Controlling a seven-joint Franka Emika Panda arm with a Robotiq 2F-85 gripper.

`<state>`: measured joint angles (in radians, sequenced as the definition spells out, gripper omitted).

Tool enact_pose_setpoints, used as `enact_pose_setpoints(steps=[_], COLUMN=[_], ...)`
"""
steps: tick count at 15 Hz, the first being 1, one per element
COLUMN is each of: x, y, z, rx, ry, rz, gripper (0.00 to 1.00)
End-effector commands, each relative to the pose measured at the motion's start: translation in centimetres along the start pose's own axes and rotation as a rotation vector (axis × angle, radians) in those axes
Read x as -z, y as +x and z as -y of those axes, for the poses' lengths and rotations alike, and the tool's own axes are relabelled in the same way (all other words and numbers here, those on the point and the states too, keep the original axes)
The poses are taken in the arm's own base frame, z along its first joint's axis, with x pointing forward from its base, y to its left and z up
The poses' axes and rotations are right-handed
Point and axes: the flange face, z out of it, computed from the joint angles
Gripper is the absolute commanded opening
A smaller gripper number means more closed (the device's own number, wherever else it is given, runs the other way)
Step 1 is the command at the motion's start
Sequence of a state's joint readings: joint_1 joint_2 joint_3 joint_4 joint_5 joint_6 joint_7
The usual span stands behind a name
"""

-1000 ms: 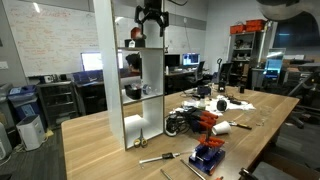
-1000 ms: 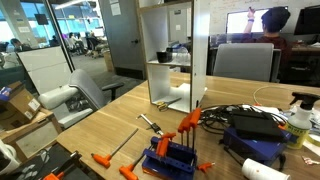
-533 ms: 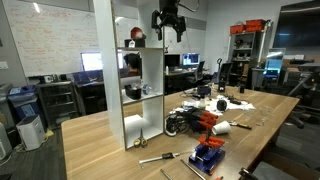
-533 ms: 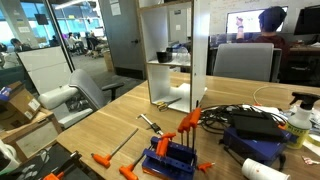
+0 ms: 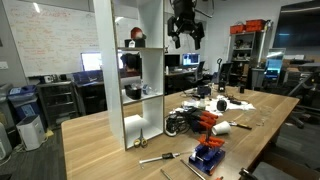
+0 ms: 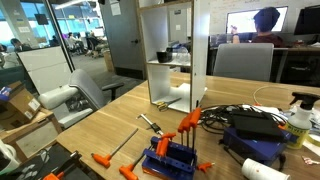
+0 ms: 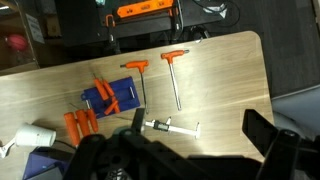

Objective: Put the plush toy on the topmost shelf

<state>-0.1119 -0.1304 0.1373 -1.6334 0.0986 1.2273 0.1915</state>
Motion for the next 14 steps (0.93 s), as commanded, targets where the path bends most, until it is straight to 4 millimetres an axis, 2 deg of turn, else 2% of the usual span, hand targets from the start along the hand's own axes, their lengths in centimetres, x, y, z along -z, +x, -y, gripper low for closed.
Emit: enact_pose_setpoints(steps=[1, 7, 8, 10, 14], x=[-2.9, -9.0, -6.9, -7.4, -7.8], y=[-4.9, -12.1, -9.0, -10.1, -9.2], z=[-1.0, -2.6, -1.9, -2.1, -2.0], rx=[0.014, 0.031, 0.013, 0.012, 0.011], ry=[0.021, 0.005, -0.017, -0.019, -0.02], rz=[-0.03, -0.01, 0.033, 0.031, 0.049], gripper=[1.0, 1.0, 1.0, 1.0, 1.0])
